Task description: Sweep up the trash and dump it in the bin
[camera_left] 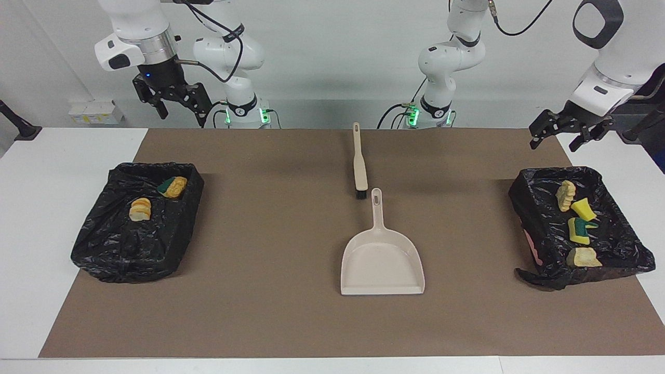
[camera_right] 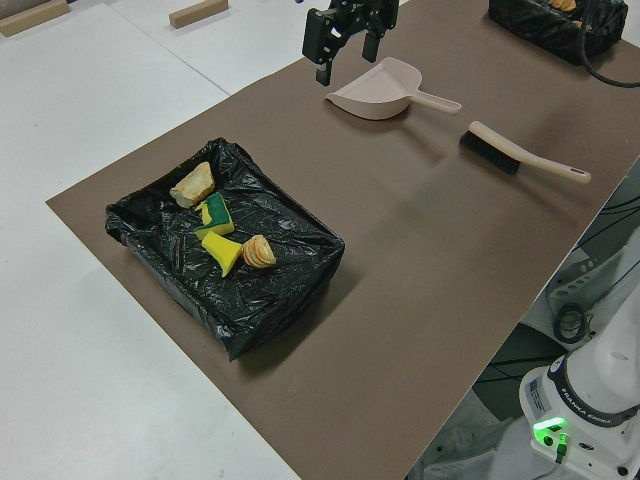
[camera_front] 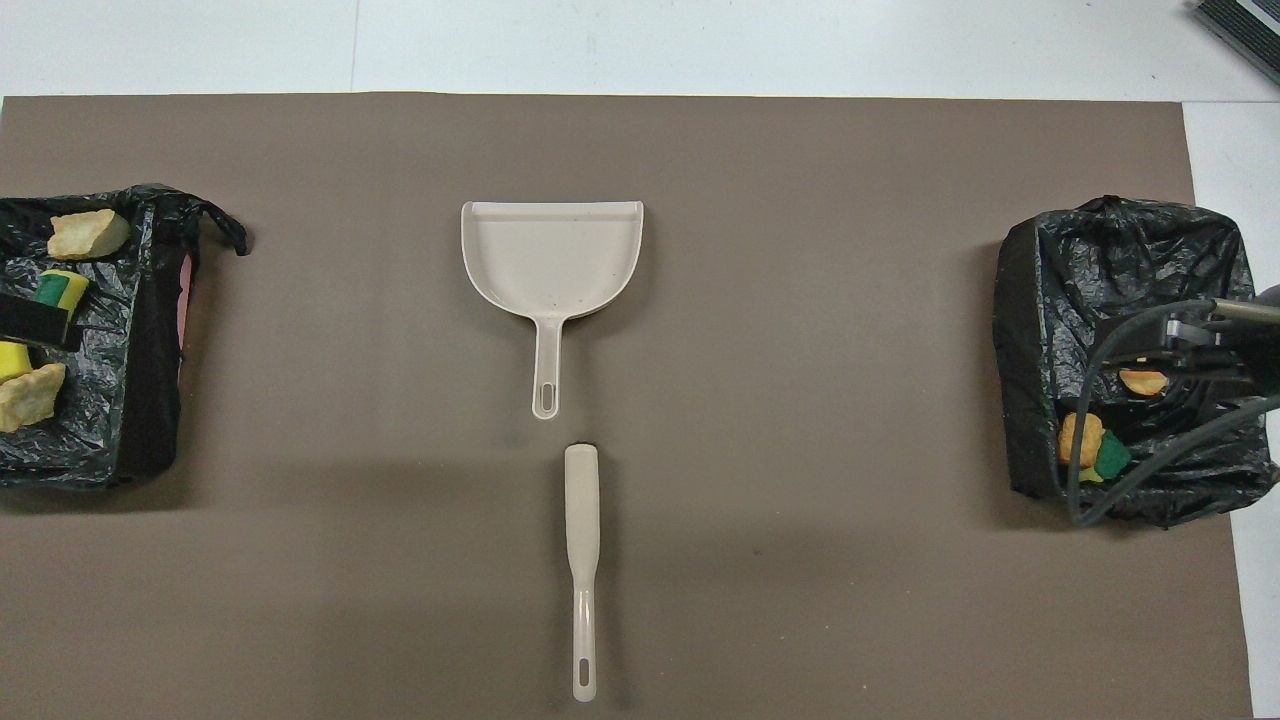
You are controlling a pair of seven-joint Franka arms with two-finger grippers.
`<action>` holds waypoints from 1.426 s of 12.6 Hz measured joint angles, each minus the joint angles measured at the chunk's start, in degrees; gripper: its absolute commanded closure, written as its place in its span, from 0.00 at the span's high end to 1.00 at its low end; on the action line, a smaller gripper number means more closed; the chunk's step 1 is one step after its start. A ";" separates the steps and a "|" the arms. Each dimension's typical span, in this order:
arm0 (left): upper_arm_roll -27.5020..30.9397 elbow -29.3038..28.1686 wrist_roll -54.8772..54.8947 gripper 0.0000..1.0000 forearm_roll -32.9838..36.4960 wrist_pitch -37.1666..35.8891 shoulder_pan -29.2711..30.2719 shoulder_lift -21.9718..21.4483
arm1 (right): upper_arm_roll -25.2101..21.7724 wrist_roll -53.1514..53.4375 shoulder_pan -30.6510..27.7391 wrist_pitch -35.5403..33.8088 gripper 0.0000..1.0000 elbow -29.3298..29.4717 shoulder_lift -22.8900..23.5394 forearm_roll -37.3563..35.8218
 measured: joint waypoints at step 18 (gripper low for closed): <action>3.29 -1.86 -0.53 1.00 0.03 0.91 -5.59 -2.23 | 0.26 0.00 -0.39 -2.48 1.00 6.04 3.79 0.00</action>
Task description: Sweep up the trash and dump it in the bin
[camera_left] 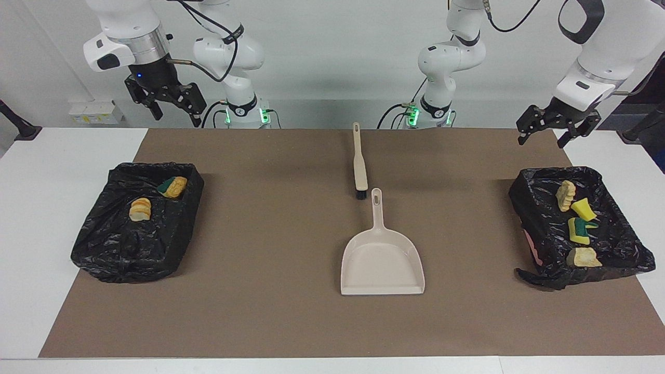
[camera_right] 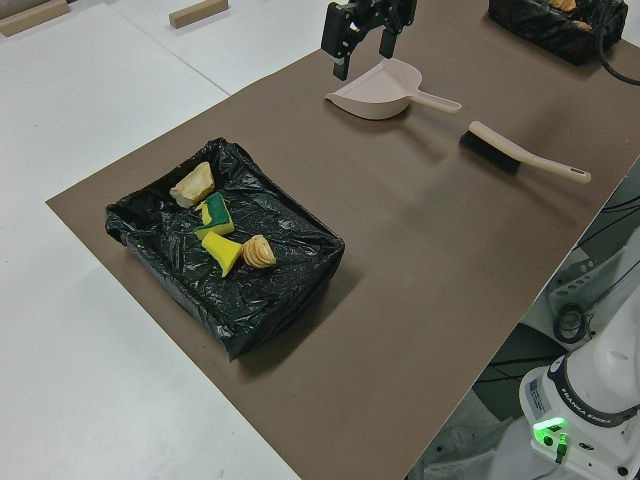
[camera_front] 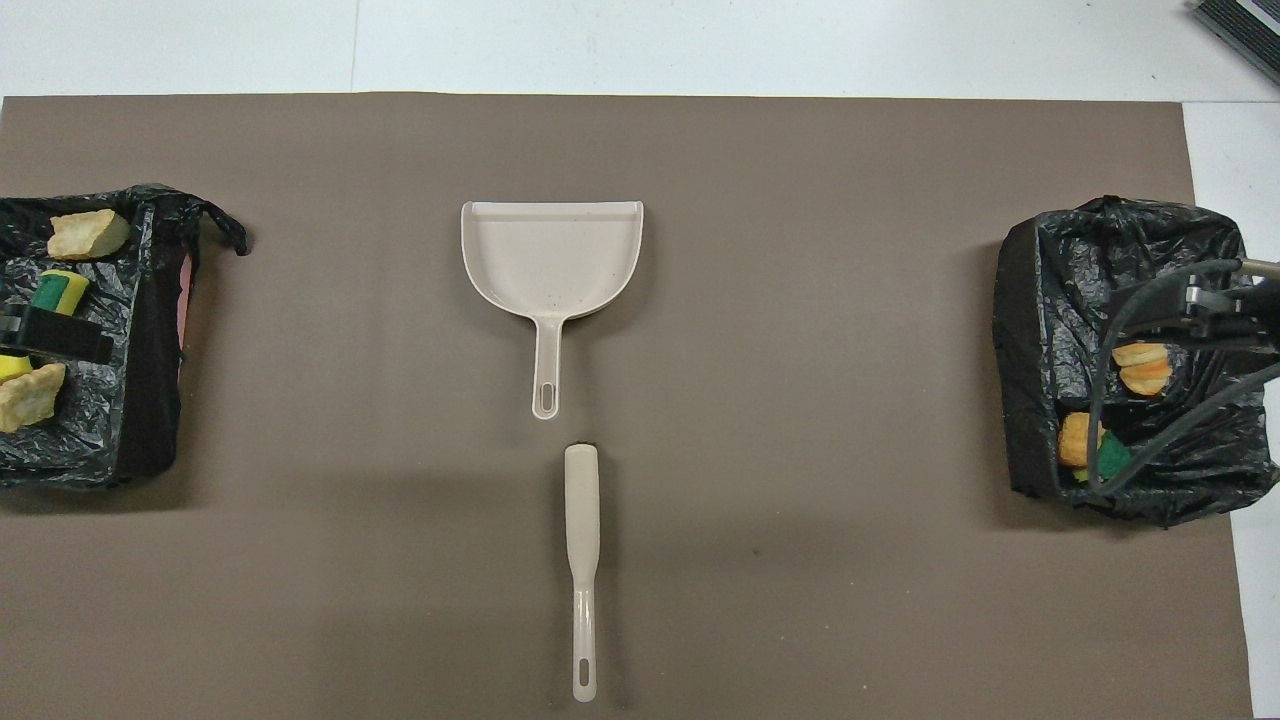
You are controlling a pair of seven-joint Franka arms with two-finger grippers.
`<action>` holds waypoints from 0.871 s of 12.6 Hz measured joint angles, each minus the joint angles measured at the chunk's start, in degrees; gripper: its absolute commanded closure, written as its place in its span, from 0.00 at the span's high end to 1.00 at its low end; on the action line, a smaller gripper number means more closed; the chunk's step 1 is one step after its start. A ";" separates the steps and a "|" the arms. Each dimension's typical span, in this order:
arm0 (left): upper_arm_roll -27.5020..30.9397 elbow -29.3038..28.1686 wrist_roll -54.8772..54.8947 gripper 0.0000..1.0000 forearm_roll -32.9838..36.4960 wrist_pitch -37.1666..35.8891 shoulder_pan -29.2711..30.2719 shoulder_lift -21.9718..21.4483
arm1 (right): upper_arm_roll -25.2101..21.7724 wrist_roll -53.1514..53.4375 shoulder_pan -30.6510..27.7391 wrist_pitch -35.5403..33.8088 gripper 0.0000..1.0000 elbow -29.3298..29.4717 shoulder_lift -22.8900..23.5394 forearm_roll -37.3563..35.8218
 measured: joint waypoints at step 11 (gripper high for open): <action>7.88 -0.06 0.00 1.00 0.04 2.95 -8.80 0.00 | 0.00 0.00 0.00 0.00 1.00 0.01 0.00 0.00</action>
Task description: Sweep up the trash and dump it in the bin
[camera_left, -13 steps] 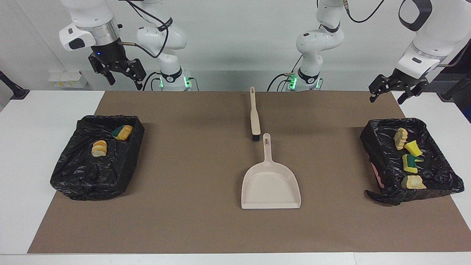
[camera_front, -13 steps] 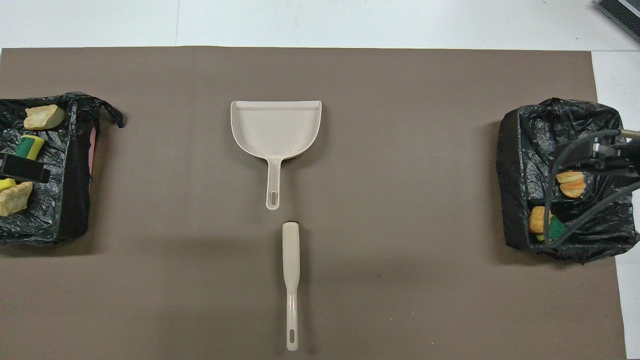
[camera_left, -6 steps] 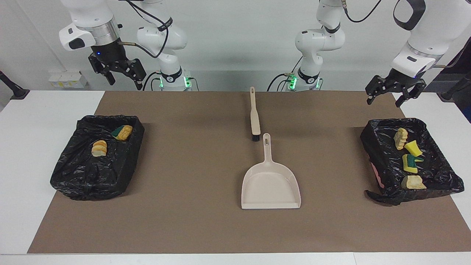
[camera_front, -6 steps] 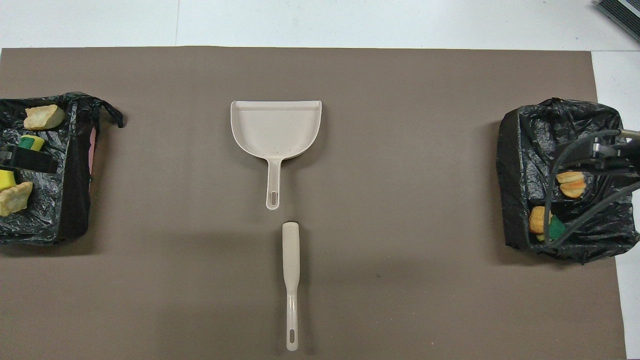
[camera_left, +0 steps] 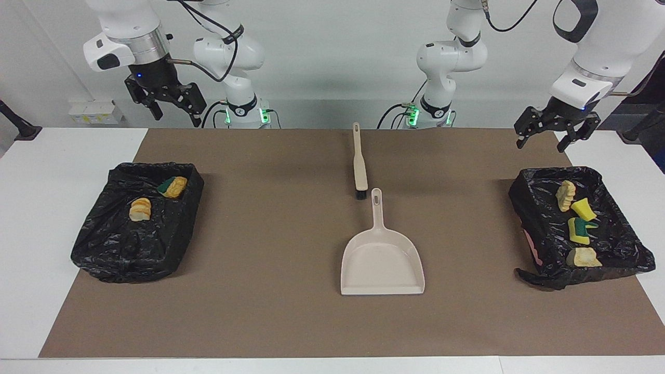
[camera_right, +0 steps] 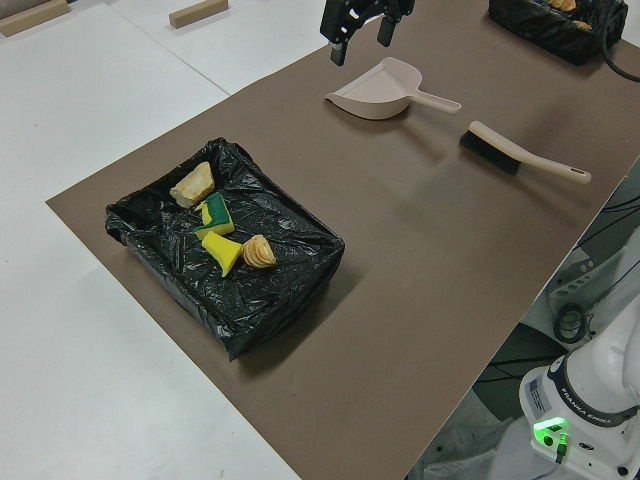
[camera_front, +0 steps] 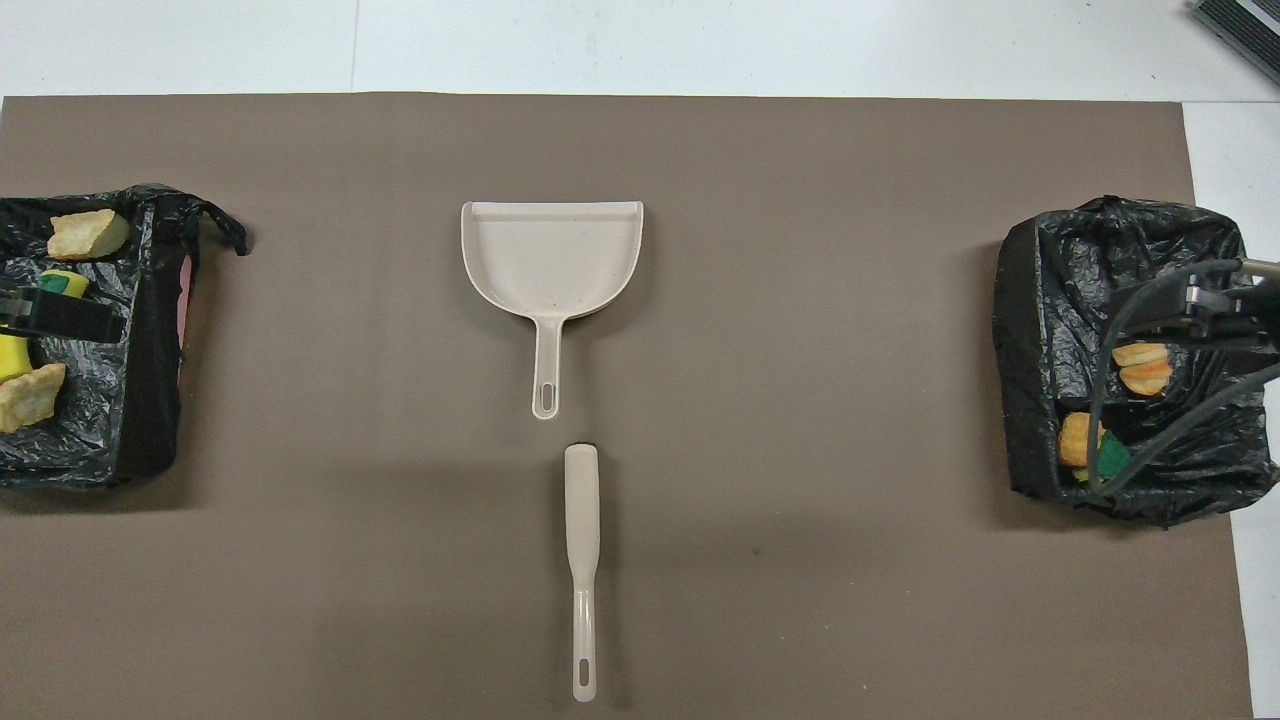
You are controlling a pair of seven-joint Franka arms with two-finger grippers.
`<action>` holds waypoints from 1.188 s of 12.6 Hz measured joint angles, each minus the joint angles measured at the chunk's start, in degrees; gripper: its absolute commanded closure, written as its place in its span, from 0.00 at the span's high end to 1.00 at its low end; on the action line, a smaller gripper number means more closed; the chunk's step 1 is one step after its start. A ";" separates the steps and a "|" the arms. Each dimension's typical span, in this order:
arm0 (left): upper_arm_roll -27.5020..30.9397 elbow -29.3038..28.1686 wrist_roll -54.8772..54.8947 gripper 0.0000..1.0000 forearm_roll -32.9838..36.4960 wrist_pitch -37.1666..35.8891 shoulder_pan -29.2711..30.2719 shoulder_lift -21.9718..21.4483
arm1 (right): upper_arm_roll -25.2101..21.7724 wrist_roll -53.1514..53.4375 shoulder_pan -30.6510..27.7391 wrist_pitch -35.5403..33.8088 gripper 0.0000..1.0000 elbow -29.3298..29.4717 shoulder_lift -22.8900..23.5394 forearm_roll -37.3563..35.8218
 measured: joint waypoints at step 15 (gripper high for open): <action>0.95 0.00 0.00 1.00 0.03 -0.02 0.09 0.00 | 0.00 0.00 0.00 0.00 1.00 0.01 0.00 0.00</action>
